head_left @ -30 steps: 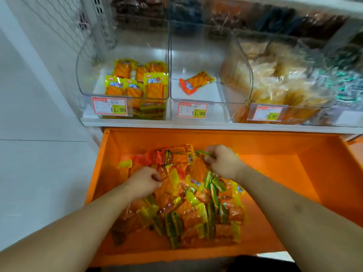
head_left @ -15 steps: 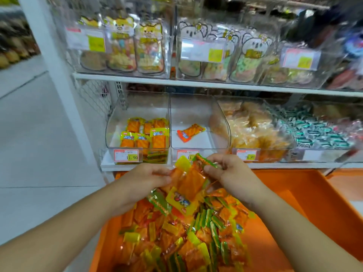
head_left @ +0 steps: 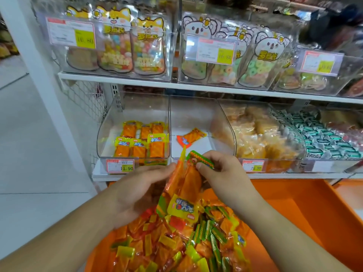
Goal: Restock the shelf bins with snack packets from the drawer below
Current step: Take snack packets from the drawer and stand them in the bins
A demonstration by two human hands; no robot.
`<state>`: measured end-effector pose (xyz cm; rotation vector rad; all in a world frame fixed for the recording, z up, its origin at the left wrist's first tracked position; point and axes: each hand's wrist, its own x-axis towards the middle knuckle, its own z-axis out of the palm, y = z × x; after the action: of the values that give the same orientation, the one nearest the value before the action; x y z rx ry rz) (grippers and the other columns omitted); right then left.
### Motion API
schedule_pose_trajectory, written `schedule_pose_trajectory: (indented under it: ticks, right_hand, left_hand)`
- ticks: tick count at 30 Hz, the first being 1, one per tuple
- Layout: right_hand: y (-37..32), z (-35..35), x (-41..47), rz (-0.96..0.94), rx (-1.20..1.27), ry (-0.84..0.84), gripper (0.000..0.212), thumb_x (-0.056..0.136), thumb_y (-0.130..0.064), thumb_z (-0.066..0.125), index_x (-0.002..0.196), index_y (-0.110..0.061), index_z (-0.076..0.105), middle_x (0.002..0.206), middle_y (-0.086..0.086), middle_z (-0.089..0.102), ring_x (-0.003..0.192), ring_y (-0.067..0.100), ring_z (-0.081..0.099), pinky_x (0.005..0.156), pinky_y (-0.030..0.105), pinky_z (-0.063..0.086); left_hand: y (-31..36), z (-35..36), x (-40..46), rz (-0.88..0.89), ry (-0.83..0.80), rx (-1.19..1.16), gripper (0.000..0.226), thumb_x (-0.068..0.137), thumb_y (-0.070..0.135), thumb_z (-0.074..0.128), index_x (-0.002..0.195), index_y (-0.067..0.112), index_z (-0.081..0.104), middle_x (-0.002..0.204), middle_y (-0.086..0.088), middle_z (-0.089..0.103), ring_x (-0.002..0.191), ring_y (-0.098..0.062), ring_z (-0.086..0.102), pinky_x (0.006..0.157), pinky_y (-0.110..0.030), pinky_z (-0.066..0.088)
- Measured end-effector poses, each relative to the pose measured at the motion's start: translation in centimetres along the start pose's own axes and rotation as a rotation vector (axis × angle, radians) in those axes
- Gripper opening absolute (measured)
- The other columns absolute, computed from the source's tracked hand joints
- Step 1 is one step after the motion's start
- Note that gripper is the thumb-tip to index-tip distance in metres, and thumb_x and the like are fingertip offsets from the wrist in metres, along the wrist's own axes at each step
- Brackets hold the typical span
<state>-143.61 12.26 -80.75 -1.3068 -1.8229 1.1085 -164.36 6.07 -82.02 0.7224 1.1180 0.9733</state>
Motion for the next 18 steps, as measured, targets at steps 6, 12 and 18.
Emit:
schedule_pose_trajectory:
  ticks: [6,12,18]
  right_hand:
    - [-0.6,-1.6,0.6,0.059,0.12,0.054,0.006,0.102,-0.009,0.064,0.097,-0.008,0.067,0.077,0.012,0.074,0.057,0.034,0.071,0.065,0.055,0.062]
    - [-0.5,-3.1,0.2,0.111,0.413,0.128,0.042,0.101,0.007,0.057,0.124,-0.027,0.067,0.091,0.02,0.069,0.075,0.038,0.077,0.07,0.047,0.065]
    - [-0.2,-2.6,-0.7,0.122,0.518,0.124,0.033,0.099,0.011,0.057,0.117,-0.013,0.069,0.099,0.022,0.064,0.078,0.029,0.076,0.072,0.039,0.065]
  left_hand:
    - [0.6,-1.4,0.4,0.06,0.158,0.056,0.025,0.089,0.015,0.073,0.113,0.011,0.078,0.114,-0.018,0.076,0.104,-0.034,0.072,0.096,-0.049,0.053]
    - [0.7,-2.1,0.4,0.121,0.335,0.055,0.018,0.096,0.013,0.07,0.113,0.015,0.075,0.089,-0.007,0.074,0.075,-0.019,0.061,0.058,-0.029,0.045]
    - [-0.1,-1.9,0.0,0.116,0.412,0.128,0.013,0.098,0.02,0.069,0.11,0.018,0.074,0.1,-0.011,0.079,0.082,-0.025,0.07,0.061,-0.033,0.051]
